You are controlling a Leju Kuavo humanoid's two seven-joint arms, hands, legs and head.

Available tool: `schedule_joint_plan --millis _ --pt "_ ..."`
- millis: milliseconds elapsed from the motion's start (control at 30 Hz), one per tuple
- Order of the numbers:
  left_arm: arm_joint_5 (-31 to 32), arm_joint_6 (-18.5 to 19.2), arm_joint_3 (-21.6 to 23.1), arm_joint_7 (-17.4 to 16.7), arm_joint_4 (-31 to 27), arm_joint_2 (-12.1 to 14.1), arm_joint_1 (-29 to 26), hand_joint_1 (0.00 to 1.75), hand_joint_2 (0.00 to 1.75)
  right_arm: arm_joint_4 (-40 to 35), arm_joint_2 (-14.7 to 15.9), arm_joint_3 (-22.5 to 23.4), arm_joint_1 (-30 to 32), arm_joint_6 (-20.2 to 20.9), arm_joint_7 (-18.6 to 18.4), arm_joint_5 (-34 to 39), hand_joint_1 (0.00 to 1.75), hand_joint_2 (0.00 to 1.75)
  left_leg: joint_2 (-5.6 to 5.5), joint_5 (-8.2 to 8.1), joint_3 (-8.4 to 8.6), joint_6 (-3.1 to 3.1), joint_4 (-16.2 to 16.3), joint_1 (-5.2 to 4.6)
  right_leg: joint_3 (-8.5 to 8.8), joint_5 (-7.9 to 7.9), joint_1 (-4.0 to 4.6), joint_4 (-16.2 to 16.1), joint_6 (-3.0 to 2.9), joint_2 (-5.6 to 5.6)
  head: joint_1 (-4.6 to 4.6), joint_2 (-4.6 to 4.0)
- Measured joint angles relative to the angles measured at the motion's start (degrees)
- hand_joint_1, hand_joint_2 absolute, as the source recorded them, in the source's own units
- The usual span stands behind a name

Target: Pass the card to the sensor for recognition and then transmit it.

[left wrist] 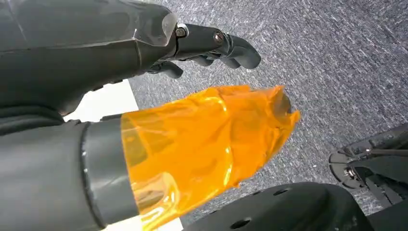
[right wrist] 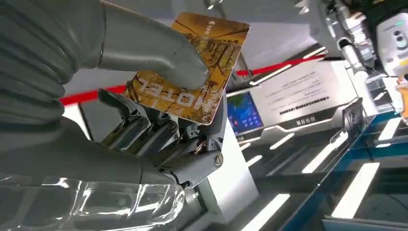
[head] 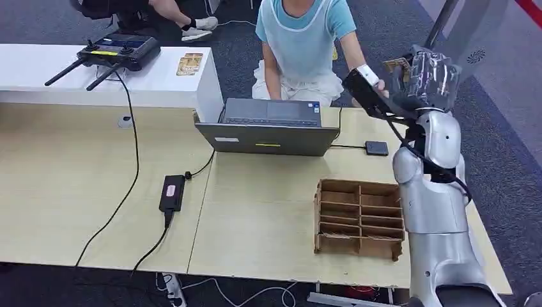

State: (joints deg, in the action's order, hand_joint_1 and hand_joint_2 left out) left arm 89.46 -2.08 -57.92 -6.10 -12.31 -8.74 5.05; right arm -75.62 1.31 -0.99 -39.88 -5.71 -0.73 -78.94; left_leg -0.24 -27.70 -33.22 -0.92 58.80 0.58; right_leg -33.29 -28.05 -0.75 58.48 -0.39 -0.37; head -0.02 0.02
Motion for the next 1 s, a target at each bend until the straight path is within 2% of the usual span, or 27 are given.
schedule_joint_plan --millis 200,567,767,867,1000 --pt "-0.7 -0.2 0.0 -0.2 0.0 0.1 -0.1 0.0 0.0 -3.9 -1.5 7.3 1.3 4.1 4.1 12.4 1.75 1.75 0.0 0.0 0.0 0.0 0.0 -0.01 0.01 0.01 -0.01 0.0 0.0 0.0 -0.02 0.0" --pt "-2.0 -0.3 -0.3 -0.7 0.0 0.5 -0.1 0.0 0.0 -4.7 -1.2 16.6 2.8 13.4 7.4 32.6 1.75 1.75 0.0 0.0 0.0 0.0 0.0 0.0 -0.01 0.0 0.0 0.0 0.0 0.01 -0.02 -0.02" --pt "-2.7 -0.5 -0.9 -0.8 0.0 0.5 -0.2 0.0 0.0 -2.8 2.8 18.1 4.7 18.6 9.2 46.0 1.75 1.75 -0.01 -0.01 -0.01 0.01 0.0 -0.01 0.0 0.0 -0.01 0.0 0.0 -0.01 -0.02 -0.02" --pt "-3.0 -0.6 -1.4 -0.8 0.0 0.6 -0.2 0.0 0.0 -1.6 6.0 18.1 6.4 21.3 9.9 52.8 1.75 1.75 -0.04 -0.03 -0.02 0.04 0.0 -0.02 0.01 0.0 -0.01 -0.1 0.01 -0.06 -0.02 0.0" --pt "-3.6 -0.9 -2.1 -0.8 0.0 0.8 -0.3 0.0 0.0 -0.1 12.0 18.1 9.8 26.3 10.6 65.0 1.75 1.75 -0.14 -0.05 -0.05 0.07 0.0 -0.02 0.02 -0.01 -0.02 -0.1 0.02 -0.13 -0.02 0.0"
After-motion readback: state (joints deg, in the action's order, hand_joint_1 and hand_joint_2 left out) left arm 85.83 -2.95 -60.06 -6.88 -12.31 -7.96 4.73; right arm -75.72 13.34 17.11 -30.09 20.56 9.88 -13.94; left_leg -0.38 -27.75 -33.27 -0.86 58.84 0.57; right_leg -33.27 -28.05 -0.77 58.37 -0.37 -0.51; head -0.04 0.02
